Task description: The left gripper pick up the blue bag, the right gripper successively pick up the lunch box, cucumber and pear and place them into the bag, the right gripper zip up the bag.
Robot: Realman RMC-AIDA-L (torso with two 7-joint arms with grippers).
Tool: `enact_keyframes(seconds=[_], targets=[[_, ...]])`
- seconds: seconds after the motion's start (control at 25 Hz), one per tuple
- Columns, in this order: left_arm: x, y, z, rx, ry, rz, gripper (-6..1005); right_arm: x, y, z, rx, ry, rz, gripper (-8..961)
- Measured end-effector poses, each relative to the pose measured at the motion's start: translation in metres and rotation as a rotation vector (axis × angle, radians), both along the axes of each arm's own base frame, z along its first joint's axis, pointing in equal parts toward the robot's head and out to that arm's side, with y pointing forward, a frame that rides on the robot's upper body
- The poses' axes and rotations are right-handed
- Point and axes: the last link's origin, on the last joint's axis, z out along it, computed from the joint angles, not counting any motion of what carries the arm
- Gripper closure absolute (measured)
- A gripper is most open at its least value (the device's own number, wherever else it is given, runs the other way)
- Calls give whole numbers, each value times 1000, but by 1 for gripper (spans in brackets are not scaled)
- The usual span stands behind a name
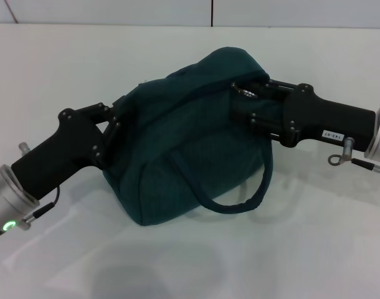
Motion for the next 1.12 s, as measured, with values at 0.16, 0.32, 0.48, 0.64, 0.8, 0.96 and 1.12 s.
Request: enact_keyframes(seconds=[0.16, 0.32, 0.48, 0.64, 0.8, 0.96, 1.12], targets=[[-1, 0, 1, 1, 7, 3, 944, 0, 0, 0, -1, -1, 1, 349], [-1, 0, 0, 1, 8, 3, 944, 0, -1, 0, 3, 5, 0, 481], [-1, 0, 0, 1, 9, 3, 945, -1, -2, 0, 6, 10, 8, 580], [-2, 0, 0, 0, 10, 3, 945, -2, -3, 3, 16, 24, 13, 633], [-3, -1, 1, 3, 17, 5, 944, -1, -6, 8, 51, 49, 24, 677], [-3, -1, 2, 5, 20, 7, 945, -1, -8, 11, 65, 59, 37, 721], [-3, 0, 2, 6, 19, 6, 945, 0, -9, 11, 71, 56, 37, 828]])
